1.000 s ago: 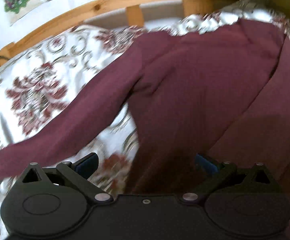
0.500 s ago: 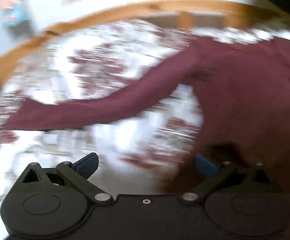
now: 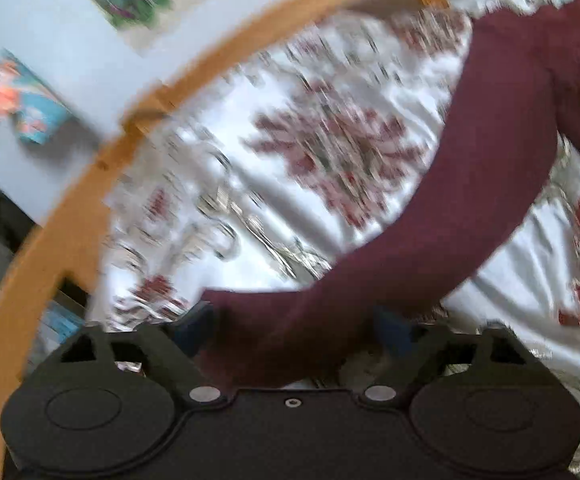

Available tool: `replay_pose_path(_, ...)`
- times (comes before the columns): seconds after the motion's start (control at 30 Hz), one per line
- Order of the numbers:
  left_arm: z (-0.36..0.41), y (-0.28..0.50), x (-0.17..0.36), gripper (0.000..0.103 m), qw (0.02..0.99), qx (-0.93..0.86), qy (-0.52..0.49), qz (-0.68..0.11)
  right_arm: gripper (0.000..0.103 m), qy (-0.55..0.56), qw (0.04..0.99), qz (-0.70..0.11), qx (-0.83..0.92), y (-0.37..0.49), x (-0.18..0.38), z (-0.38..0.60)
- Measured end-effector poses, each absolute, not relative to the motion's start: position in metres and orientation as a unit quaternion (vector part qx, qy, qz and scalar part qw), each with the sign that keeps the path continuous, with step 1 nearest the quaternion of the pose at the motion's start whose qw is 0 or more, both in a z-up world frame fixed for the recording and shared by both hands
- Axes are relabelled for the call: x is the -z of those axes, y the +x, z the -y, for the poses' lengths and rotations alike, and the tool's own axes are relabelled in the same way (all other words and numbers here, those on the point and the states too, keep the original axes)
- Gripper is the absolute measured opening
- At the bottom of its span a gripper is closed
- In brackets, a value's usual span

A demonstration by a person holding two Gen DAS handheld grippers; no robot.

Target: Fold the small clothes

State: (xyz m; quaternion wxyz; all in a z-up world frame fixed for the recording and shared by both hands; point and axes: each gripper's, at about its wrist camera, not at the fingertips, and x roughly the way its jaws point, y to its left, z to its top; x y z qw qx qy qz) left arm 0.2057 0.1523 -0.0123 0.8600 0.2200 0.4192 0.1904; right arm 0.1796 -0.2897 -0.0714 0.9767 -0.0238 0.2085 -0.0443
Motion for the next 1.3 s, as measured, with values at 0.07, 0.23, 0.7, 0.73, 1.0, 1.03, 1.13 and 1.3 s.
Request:
replay_pose_path(0.07, -0.157, 0.213, 0.015, 0.054, 0.856, -0.161, 0.2, -0.448, 0.103, -0.024, 0.978, -0.203, 0.05, 0.178, 0.07, 0.29)
replay_pose_path(0.23, -0.141, 0.216, 0.019, 0.007, 0.839, -0.134, 0.214, -0.482, 0.103, -0.022, 0.98, -0.19, 0.058, 0.174, 0.065, 0.294)
replay_pose_path(0.7, -0.025, 0.203, -0.113, 0.004, 0.904, 0.005, 0.101, -0.416, 0.103, 0.01, 0.987, -0.156, 0.047, 0.154, 0.037, 0.3)
replay_pose_path(0.73, -0.011, 0.206, -0.116, 0.004, 0.906, 0.023, 0.094, -0.412, 0.103, 0.012, 0.987, -0.155, 0.049, 0.152, 0.036, 0.302)
replay_pose_path(1.0, 0.095, 0.248, -0.094, 0.004, 0.888, 0.173, 0.08, -0.419, 0.103, 0.086, 0.972, -0.215, -0.023, 0.148, 0.039, 0.332)
replay_pose_path(1.03, 0.104, 0.255, -0.086, 0.004, 0.885, 0.184, 0.079, -0.421, 0.103, 0.093, 0.968, -0.231, -0.034, 0.152, 0.041, 0.336)
replay_pose_path(1.13, 0.121, 0.271, -0.059, 0.005, 0.879, 0.2, 0.064, -0.428, 0.102, 0.122, 0.953, -0.277, -0.027, 0.164, 0.051, 0.35)
replay_pose_path(1.3, 0.112, 0.294, -0.029, 0.037, 0.874, 0.192, 0.026, -0.445, 0.103, 0.165, 0.941, -0.297, -0.017, 0.167, 0.062, 0.367)
